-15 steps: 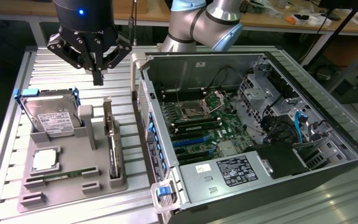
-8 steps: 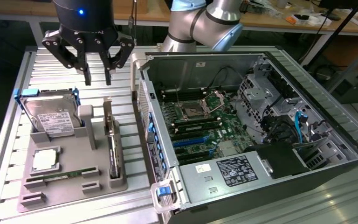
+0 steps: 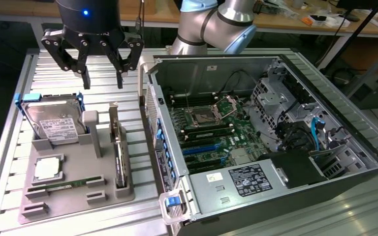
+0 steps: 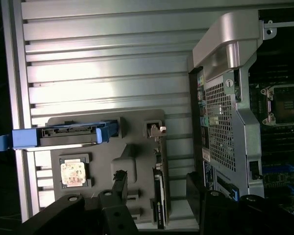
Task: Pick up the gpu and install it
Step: 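Pick up the gpu and move the gpu toward the slot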
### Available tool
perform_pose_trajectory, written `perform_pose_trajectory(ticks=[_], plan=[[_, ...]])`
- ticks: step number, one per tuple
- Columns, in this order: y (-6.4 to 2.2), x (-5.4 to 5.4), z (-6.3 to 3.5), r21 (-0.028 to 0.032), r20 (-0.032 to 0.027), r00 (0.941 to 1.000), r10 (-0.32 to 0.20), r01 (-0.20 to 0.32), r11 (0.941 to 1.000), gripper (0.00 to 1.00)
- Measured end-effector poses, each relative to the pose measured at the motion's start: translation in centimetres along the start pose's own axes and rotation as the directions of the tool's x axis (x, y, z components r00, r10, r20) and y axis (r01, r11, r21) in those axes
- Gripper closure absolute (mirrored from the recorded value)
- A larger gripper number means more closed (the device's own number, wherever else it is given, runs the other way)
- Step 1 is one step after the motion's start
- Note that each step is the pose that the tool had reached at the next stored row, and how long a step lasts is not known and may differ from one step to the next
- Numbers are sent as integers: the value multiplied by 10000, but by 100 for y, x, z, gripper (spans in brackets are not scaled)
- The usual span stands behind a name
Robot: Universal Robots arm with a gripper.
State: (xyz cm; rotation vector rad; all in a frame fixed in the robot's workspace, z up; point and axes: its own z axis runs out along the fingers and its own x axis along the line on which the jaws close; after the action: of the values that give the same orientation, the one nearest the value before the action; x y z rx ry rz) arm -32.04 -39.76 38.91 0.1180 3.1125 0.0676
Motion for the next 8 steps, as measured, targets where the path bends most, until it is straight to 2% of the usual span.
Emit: perform_pose_trajectory(ticks=[8], plan=[[-13, -1, 1, 0, 0, 10000, -1, 1, 10000, 40]])
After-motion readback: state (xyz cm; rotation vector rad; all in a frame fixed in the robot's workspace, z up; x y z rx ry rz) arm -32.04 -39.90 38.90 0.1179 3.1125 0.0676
